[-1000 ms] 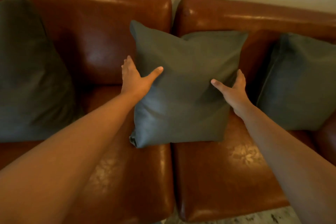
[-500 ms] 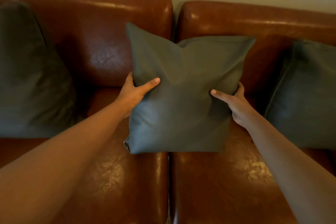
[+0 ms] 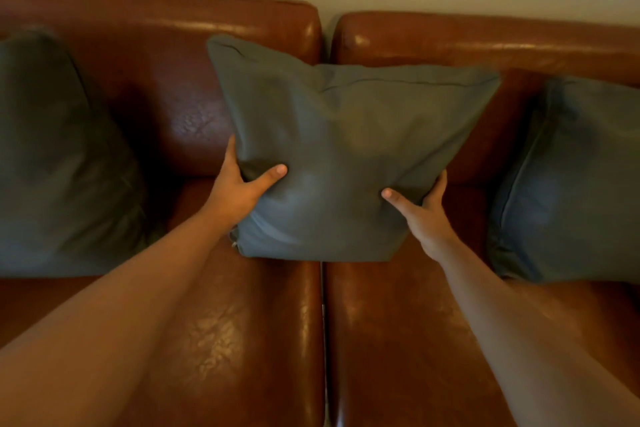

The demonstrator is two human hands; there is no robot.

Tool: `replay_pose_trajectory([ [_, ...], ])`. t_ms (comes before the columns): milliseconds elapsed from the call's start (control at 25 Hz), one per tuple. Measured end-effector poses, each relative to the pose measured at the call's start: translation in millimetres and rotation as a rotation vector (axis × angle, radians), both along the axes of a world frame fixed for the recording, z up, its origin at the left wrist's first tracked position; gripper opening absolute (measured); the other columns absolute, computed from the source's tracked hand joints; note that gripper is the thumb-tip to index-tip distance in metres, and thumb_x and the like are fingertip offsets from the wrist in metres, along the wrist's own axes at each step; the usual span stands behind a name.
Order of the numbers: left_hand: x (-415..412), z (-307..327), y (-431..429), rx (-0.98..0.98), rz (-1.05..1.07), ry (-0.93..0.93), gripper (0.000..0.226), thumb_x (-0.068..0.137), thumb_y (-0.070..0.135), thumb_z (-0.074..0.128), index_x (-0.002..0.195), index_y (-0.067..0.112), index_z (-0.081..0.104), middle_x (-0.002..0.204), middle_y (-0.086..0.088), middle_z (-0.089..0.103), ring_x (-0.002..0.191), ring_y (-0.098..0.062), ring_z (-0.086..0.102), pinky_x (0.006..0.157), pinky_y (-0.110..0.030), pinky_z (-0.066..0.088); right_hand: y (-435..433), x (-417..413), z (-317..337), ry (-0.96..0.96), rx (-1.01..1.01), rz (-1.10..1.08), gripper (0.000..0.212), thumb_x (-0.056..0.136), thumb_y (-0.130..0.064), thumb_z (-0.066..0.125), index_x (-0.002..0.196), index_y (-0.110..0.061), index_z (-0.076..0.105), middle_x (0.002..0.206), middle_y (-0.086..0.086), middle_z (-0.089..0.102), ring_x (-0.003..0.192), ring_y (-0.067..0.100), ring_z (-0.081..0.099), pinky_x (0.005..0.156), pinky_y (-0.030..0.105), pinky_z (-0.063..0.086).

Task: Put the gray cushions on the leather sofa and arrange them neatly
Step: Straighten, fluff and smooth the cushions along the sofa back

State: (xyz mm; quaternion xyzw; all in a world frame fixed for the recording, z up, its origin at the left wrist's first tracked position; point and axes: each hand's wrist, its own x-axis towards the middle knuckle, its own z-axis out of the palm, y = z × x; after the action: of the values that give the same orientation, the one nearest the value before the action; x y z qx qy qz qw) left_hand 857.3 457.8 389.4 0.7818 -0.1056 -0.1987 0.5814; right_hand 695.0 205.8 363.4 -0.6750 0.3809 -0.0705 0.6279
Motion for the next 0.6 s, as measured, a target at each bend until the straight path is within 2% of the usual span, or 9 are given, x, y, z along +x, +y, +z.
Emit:
replay_pose_trajectory([
  [160,5.8,1.3,-7.2,0.012,0.008,0.004,0.074,0.078,0.038,0.077,0.136,0.04,0.03,0.112,0.025,0.055,0.097,0.014,0.054,0.077,-0.004,0.043,-8.1,9.5,2.4,0.079,-0.018,0.018,0.154,0.037,-0.073,0.085,0.151,-0.041,-0.014,0.162,-0.007,0.011,0.146,0.024,0.023,0.115,0.054,0.03],
  [360,12.0,-0.9,-5.6,0.06,0.079,0.003,0.083,0.076,0.045,0.077,0.144,0.031,0.032,0.115,0.018,0.054,0.108,-0.006,0.054,0.095,-0.027,0.045,-10.8,13.2,3.6,0.044,-0.039,0.031,0.148,0.036,-0.073,0.087,0.151,-0.046,-0.002,0.159,-0.012,0.02,0.144,0.021,0.028,0.114,0.054,0.033],
  [480,10.4,-2.7,-12.5,0.102,0.119,-0.02,0.078,0.077,0.046,0.075,0.142,0.029,0.034,0.115,0.013,0.056,0.107,-0.011,0.054,0.097,-0.032,0.044,-14.1,18.4,4.5,0.092,-0.08,0.041,0.144,0.039,-0.076,0.084,0.151,-0.046,-0.001,0.159,-0.012,0.017,0.145,0.023,0.025,0.113,0.056,0.032],
  [600,13.9,-6.7,-15.1,0.118,0.111,-0.021,0.082,0.072,0.054,0.077,0.139,0.035,0.034,0.121,0.007,0.06,0.112,-0.018,0.058,0.101,-0.038,0.045,-18.5,21.9,6.2,0.122,-0.068,0.042,0.143,0.039,-0.077,0.084,0.151,-0.047,-0.001,0.159,-0.012,0.018,0.145,0.024,0.026,0.112,0.057,0.034],
])
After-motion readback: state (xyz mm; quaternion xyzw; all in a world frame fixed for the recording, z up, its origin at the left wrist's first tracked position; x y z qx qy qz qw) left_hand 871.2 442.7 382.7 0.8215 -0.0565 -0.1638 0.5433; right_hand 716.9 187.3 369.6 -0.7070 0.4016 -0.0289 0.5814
